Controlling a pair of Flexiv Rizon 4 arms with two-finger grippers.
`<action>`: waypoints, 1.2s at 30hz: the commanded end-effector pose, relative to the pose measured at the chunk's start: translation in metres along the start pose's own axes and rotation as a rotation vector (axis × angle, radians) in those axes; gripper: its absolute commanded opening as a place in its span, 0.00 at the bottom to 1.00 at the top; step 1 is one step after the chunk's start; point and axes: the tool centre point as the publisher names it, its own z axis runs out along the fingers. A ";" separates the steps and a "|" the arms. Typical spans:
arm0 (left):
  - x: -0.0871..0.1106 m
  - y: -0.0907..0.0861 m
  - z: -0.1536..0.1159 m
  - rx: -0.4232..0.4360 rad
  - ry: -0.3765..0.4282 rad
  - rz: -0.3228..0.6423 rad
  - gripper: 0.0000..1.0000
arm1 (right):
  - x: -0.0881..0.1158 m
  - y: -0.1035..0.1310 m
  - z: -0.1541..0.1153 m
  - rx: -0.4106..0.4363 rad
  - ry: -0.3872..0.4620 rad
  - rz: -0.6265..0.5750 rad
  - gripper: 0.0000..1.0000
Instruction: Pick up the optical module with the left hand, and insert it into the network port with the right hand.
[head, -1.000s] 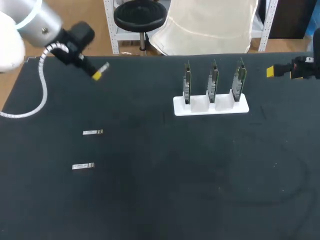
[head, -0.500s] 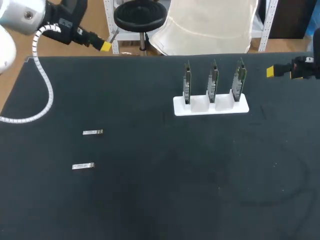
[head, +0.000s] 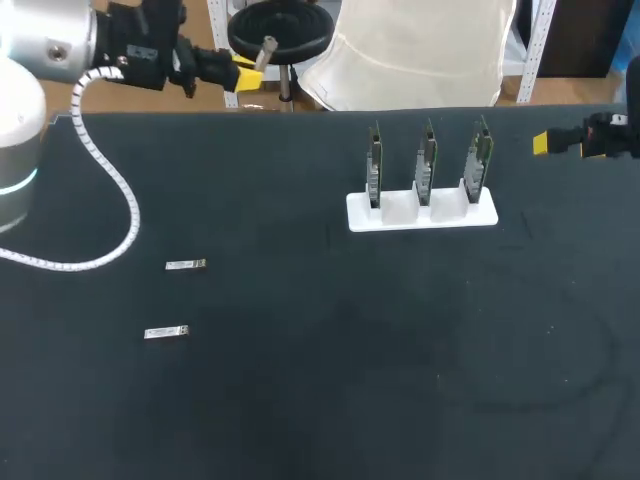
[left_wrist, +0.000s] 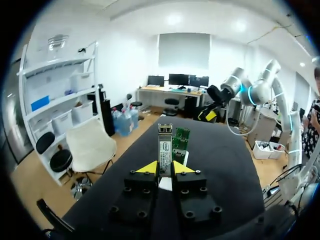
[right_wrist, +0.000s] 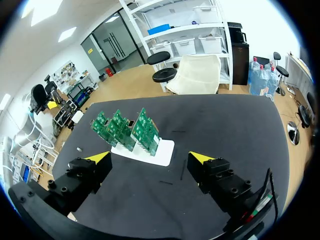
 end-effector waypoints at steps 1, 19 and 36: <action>-0.004 0.003 0.015 0.070 -0.168 0.021 0.00 | 0.000 0.001 0.000 0.006 -0.001 0.001 1.00; -0.026 -0.028 0.062 0.223 -0.221 0.069 0.00 | 0.000 0.001 0.000 0.006 -0.001 0.001 1.00; -0.038 -0.037 0.115 0.267 -0.291 -0.007 0.00 | 0.000 0.001 0.000 0.006 -0.001 0.001 1.00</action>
